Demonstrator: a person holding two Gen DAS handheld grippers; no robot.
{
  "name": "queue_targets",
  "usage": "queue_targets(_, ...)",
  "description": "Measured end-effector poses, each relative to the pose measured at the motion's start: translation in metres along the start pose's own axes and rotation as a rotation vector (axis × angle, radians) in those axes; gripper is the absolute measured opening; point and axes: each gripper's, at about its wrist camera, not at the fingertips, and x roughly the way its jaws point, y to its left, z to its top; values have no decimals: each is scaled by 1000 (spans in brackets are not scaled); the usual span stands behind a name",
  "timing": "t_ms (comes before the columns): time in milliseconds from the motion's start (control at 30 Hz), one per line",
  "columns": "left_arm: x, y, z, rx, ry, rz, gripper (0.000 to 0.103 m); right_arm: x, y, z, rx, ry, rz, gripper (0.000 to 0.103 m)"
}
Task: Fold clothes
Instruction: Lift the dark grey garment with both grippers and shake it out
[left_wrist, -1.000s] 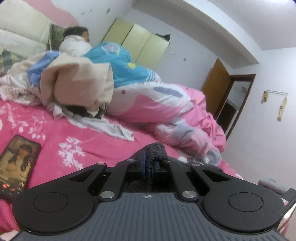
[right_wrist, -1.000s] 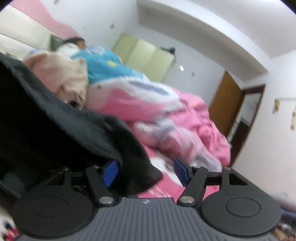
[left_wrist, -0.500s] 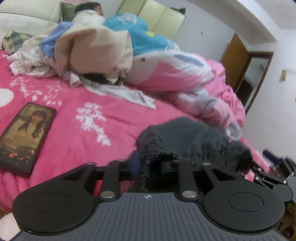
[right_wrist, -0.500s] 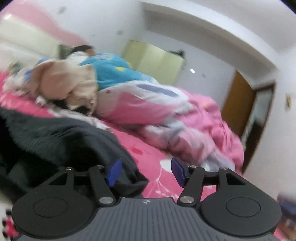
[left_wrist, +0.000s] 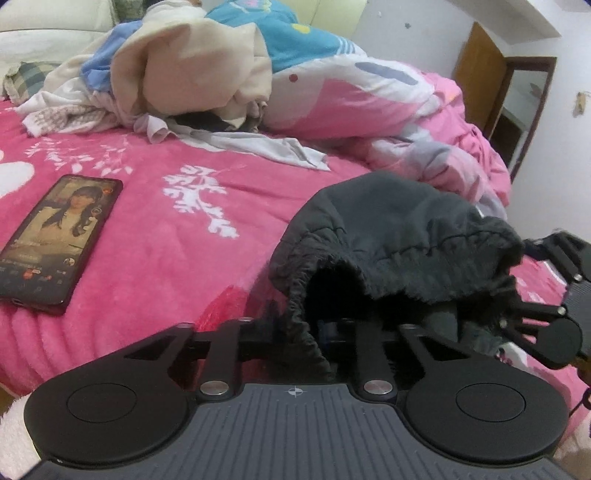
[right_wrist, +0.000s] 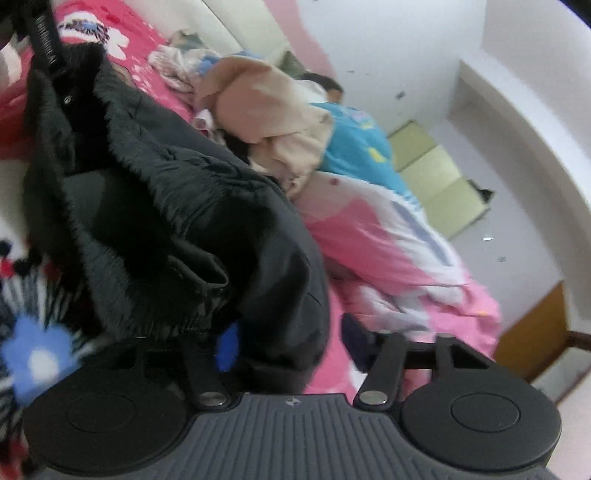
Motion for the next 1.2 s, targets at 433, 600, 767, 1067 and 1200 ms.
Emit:
queue_targets(433,-70,-26,107,-3,-393,-69,4,-35,-130,45,465,-168,-62,7)
queue_targets(600,-120,-52,154,39,-571,-150,4,-87,-191,65,587,-305,-115,7)
queue_targets(767,-172,-74,179,61,-695,-194,4,-148,-233,83,660,-450,-144,7)
queue_targets(1067,-248,-106,198,109,-869,-272,4,-251,-254,99,660,-645,-233,7)
queue_targets(1200,-264,-121,205,130,-895,-308,4,-284,-261,96,682,-702,-248,7)
